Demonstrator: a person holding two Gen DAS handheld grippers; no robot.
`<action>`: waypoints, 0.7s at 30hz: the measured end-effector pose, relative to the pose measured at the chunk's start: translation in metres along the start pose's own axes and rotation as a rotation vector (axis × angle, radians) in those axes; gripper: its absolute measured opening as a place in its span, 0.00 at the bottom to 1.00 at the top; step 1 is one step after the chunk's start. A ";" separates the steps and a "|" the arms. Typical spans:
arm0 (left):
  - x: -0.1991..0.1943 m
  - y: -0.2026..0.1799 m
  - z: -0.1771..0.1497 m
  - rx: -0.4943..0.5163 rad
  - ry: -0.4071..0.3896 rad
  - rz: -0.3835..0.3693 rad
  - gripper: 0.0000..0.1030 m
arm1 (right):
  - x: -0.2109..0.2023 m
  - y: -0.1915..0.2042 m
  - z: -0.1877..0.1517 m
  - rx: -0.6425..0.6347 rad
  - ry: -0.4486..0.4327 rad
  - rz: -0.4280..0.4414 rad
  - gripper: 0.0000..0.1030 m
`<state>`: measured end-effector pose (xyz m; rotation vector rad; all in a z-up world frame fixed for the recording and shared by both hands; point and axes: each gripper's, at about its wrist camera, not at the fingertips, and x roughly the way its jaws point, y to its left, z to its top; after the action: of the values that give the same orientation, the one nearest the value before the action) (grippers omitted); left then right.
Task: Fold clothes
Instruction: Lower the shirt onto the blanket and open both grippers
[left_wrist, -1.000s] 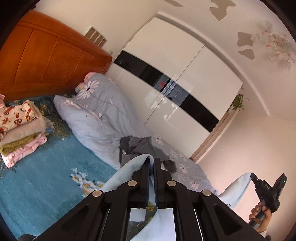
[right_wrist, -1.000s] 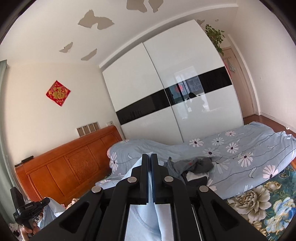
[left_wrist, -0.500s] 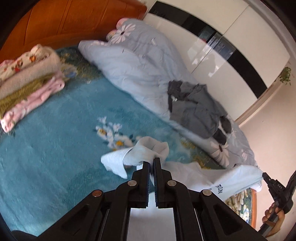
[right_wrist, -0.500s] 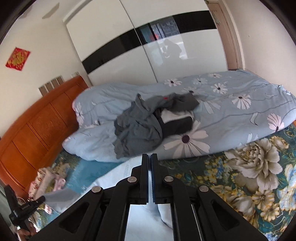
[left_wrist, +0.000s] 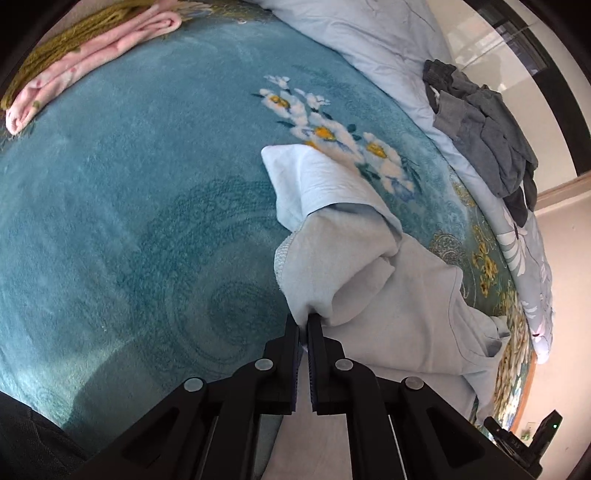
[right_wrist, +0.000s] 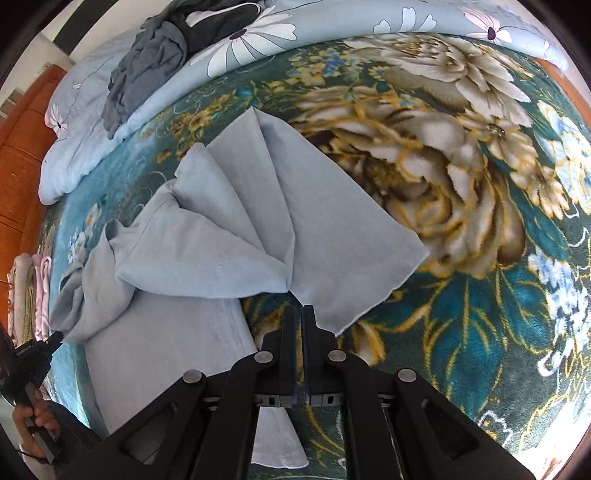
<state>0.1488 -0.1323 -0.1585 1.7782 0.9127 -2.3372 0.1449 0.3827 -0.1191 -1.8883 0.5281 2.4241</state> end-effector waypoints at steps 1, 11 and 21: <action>0.000 0.004 0.001 -0.026 0.003 -0.011 0.07 | -0.006 0.002 0.002 -0.014 -0.008 -0.002 0.02; -0.001 0.027 0.003 -0.164 0.027 -0.081 0.18 | -0.017 0.076 0.058 -0.205 -0.066 0.101 0.30; -0.002 0.044 0.007 -0.271 0.010 -0.193 0.24 | 0.040 0.107 0.078 -0.176 0.054 0.093 0.23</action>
<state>0.1605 -0.1729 -0.1738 1.6610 1.3842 -2.1783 0.0375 0.2966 -0.1137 -2.0443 0.4260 2.5626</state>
